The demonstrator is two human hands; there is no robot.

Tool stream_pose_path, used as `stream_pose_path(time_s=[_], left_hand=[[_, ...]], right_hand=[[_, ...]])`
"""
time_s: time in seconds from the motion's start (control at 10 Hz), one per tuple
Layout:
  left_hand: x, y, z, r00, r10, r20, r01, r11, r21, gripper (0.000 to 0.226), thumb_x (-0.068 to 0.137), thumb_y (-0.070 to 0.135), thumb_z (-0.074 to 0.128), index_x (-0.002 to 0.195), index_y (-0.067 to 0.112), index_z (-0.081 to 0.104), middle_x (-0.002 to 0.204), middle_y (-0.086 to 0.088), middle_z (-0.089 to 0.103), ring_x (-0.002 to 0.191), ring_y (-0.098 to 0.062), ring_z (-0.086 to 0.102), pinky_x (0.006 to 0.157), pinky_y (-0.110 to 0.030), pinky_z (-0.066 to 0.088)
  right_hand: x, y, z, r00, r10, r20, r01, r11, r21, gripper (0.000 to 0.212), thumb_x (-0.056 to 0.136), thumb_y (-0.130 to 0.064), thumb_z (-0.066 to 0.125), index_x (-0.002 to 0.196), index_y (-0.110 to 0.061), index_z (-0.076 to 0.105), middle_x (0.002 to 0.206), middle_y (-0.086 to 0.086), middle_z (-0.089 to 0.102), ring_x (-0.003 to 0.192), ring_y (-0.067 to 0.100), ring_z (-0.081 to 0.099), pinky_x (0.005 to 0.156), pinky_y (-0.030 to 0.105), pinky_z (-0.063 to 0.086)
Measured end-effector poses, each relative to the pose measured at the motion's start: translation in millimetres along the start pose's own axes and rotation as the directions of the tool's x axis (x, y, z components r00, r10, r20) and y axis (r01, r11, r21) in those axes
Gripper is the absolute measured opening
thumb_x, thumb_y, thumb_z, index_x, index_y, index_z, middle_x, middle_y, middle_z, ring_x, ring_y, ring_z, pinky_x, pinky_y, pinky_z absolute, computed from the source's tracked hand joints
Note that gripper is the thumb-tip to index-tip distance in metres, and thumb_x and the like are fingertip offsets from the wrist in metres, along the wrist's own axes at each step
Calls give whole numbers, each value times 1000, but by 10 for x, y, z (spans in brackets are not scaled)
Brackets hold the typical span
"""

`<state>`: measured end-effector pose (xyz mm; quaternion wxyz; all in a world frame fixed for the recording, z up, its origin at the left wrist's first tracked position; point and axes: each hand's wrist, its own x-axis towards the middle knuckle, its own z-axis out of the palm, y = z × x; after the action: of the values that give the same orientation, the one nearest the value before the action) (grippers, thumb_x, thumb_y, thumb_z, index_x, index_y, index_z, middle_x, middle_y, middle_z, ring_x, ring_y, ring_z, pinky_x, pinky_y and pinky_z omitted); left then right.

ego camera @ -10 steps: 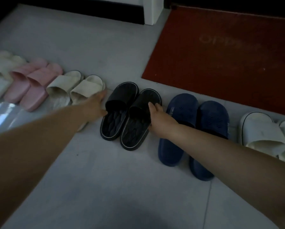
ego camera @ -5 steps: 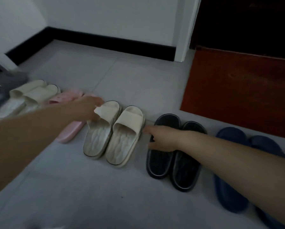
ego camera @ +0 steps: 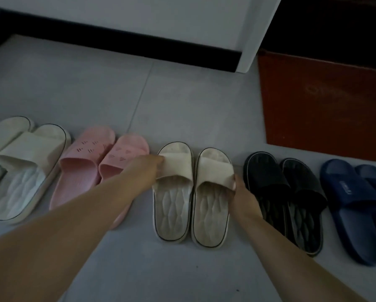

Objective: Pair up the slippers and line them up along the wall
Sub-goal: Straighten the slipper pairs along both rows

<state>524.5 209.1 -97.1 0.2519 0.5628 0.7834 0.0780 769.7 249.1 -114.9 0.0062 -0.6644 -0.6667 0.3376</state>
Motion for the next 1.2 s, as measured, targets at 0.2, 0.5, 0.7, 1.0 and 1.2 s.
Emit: stream_pose_path(time_s=[0.2,0.5,0.7,1.0,1.2], left_hand=[[110,54,15,999,-31,9,30,1000,6,42,93,18,42,134,25,43,139,-10,49,123,-29,49,100,-30,37],[-68,-72,-273,999,22,-39,-26,994,-110,34,85,2,46,117,10,57,122,-17,58,115,-30,54,96,-32,41],[-323,-1016,-911,862,-397,-314,279,890,-361,45,76,-2,57,119,8,55,122,-16,60,109,-33,57,93,-33,44],[-681,-1515,-528,875,-464,-134,453,885,-107,81,79,27,66,144,25,18,146,-12,34,132,-33,34,106,-36,26],[-619,-1524,-429,877,-425,-223,350,884,-309,63,76,4,59,132,19,36,136,-16,41,123,-36,40,98,-42,38]], right_hand=[[-60,13,15,998,-13,-56,18,997,80,39,96,-21,38,135,-19,34,108,17,62,84,25,56,71,32,40],[-215,-181,-164,999,-50,2,50,999,-20,67,89,-17,49,146,-23,13,142,19,36,124,41,41,98,45,38],[-374,-1138,248,837,-538,99,545,837,-60,59,83,-16,57,136,-11,35,144,12,34,133,29,31,111,38,28],[-115,-1911,937,816,-477,325,540,830,-139,73,90,-17,51,147,-13,5,154,14,17,131,36,37,107,41,33],[-94,-1838,1007,837,-487,248,526,841,-123,68,91,-6,42,147,-13,4,153,17,14,133,38,33,107,44,32]])
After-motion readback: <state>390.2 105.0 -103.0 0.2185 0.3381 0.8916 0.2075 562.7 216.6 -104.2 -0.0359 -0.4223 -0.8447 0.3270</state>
